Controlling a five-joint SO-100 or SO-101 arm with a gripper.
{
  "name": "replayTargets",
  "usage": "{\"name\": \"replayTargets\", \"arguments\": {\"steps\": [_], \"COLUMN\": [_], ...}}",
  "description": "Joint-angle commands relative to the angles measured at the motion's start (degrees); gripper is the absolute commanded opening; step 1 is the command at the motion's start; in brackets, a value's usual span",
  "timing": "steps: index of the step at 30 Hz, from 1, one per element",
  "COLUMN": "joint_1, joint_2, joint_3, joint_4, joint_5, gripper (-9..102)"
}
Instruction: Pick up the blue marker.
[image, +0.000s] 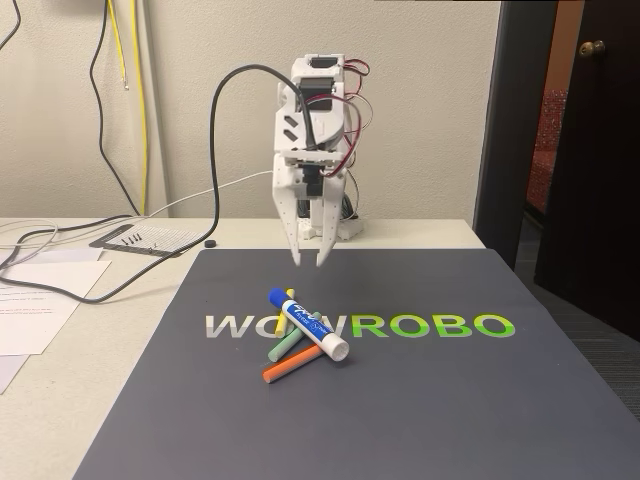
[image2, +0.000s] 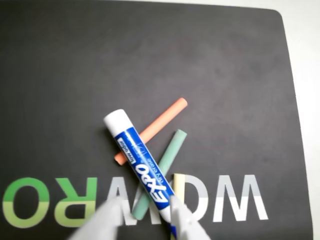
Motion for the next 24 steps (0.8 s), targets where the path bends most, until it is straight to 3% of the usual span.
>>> {"name": "replayTargets", "arguments": {"steps": [1,7,24], "joint_1": [0.62,0.79,3.08], "joint_2": [0.35,-0.35,-9.84], "joint_3": [-2.90,-2.72,-2.46], "joint_4": [-0.09,0.18,-11.87], "joint_5": [-1.14,-2.64,-6.86], "gripper": [25,38,37]}}
